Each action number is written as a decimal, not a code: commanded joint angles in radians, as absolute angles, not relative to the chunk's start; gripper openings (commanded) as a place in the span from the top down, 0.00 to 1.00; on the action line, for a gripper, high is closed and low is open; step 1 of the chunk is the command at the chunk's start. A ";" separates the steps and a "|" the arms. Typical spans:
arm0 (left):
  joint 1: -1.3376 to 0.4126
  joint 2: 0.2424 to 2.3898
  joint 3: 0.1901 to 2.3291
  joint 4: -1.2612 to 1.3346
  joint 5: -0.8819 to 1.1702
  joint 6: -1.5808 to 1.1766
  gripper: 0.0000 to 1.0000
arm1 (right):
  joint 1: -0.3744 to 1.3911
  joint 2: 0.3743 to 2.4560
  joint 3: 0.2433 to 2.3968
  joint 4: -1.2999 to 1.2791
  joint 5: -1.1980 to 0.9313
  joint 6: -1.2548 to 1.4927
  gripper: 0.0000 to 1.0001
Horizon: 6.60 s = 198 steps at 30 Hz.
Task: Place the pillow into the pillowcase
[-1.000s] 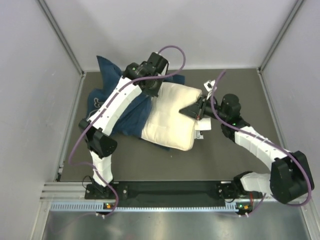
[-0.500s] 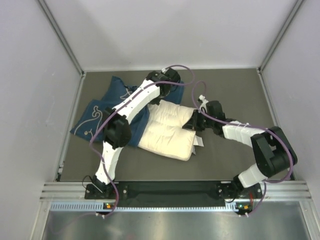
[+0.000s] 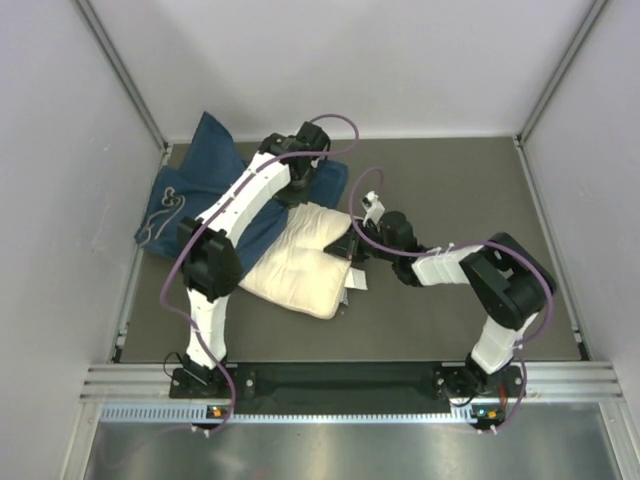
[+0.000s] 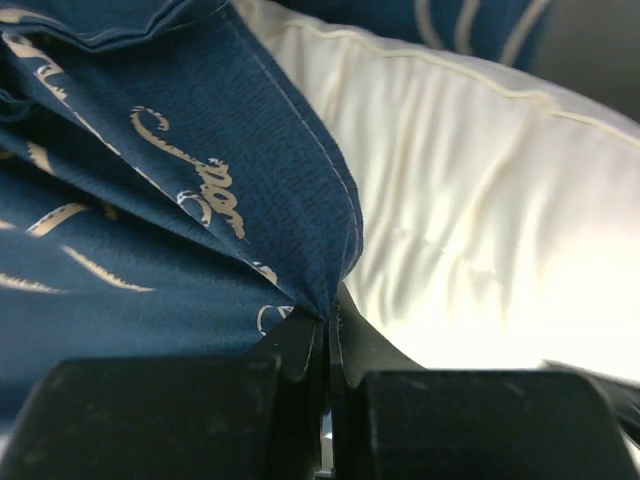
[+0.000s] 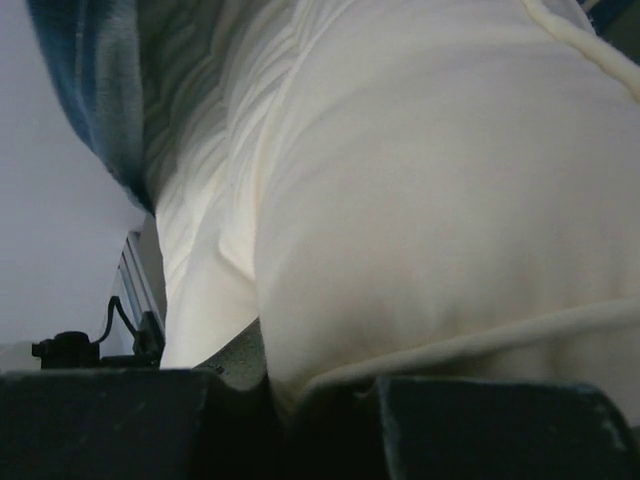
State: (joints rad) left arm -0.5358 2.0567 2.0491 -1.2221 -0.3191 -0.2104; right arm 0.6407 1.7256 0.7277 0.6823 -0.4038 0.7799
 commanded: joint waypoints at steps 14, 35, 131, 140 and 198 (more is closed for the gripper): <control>-0.586 1.895 2.033 -1.183 -0.426 -0.247 0.29 | 0.676 1.600 0.756 0.881 -0.431 0.833 1.00; -0.928 1.092 1.073 -0.611 -0.330 -0.238 0.01 | 0.663 1.582 1.107 0.231 -0.318 1.117 1.00; -0.960 1.223 1.385 -0.848 -0.977 -0.075 1.00 | 0.897 2.102 1.224 0.251 0.094 1.404 1.00; -0.936 1.236 1.434 -0.877 -0.973 -0.054 1.00 | 0.828 1.823 1.126 0.350 0.127 1.157 1.00; -0.994 1.488 1.624 -0.598 -0.205 -0.236 0.02 | 0.788 0.339 0.775 -0.890 0.137 0.917 1.00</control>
State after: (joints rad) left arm -1.0229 1.4681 1.5410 -0.5449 -0.0051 -0.2241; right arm 0.7887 0.3359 0.7242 -0.8459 0.1143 0.9119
